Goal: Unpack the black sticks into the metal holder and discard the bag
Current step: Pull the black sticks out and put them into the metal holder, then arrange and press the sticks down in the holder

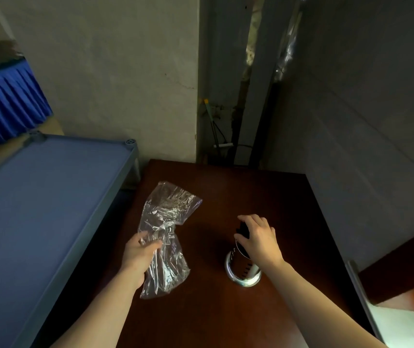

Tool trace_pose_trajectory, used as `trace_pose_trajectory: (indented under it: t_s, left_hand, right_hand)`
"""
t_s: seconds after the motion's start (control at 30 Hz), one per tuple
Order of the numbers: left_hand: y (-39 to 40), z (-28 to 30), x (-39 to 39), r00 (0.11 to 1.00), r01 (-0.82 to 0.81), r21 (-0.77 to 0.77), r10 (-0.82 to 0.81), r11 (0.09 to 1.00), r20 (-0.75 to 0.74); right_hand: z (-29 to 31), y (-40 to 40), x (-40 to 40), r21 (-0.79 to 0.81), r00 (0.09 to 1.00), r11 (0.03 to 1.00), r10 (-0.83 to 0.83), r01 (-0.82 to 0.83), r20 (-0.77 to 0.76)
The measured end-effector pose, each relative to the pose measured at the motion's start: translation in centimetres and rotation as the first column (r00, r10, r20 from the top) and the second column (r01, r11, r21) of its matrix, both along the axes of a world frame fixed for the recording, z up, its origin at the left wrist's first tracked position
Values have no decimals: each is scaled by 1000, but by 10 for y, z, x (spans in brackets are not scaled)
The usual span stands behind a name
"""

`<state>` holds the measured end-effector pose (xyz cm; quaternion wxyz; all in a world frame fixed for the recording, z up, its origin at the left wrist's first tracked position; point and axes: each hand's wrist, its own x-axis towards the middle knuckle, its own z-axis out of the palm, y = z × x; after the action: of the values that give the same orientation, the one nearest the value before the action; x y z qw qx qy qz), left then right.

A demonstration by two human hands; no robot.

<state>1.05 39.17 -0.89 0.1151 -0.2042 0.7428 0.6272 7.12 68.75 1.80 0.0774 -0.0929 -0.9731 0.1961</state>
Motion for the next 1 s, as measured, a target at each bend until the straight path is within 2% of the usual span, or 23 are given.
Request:
trace_pose_trajectory:
  t_s: [0.27, 0.33, 0.47, 0.53, 0.6, 0.77, 0.93, 1.0]
  left_hand:
    - [-13, -30, 1, 996, 56, -144, -45, 988, 79]
    - [-13, -31, -1, 995, 63, -221, -45, 973, 87]
    - [2, -15, 0, 999, 49, -564, -53, 824, 10]
    - [17, -1, 3, 989, 14, -633, -103, 774, -104]
    - [38, 9, 7, 969, 25, -609, -169, 793, -181]
    - [94, 21, 18, 932, 190, -383, -289, 904, -219]
    - [138, 25, 29, 874, 355, -289, -425, 889, -235]
    - [153, 25, 32, 860, 412, -248, -464, 877, -211]
  right_hand:
    - [1, -2, 3, -17, 1000, 1000, 11, -11, 5]
    - [1, -1, 5, -18, 1000, 1000, 16, -16, 1]
    - [2, 1, 10, -37, 1000, 999, 31, -31, -5]
    - [4, 3, 12, -68, 999, 997, 45, -45, -7]
    - [6, 5, 14, -115, 998, 991, 63, -64, -11]
    - [11, 20, 21, -270, 997, 962, 19, -37, -70]
    - [7, 44, 37, -385, 969, 912, -205, 138, -137]
    - [3, 52, 42, -370, 968, 913, -225, 170, -111]
